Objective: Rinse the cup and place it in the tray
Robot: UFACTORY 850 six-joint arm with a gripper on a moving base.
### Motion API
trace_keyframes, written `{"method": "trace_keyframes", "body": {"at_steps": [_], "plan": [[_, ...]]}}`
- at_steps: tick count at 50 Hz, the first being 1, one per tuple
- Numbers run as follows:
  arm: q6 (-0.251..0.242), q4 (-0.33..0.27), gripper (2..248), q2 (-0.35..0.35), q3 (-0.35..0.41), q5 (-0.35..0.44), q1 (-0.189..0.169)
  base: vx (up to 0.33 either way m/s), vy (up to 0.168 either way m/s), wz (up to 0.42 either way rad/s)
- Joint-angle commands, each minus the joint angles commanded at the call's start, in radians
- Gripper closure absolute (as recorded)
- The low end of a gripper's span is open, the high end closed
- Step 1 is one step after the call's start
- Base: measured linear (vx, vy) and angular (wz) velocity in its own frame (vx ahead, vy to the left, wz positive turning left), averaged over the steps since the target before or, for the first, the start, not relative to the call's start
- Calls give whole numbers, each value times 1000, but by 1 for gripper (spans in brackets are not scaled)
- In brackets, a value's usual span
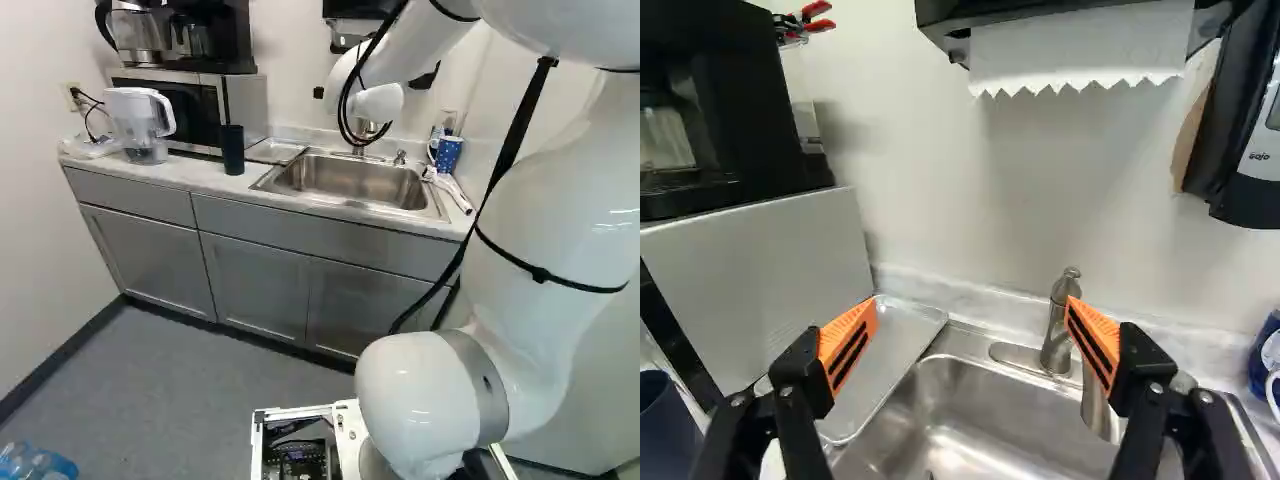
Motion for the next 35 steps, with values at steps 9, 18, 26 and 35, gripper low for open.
{"method": "trace_keyframes", "body": {"at_steps": [9,18,26,35], "plan": [[0,0,3,-6,-6,0,0,0,0,0],[0,0,3,-22,-23,0,0,0,0,0],[0,0,3,-39,-40,0,0,0,0,0],[0,0,3,-58,-59,-13,-3,0,0,0]]}}
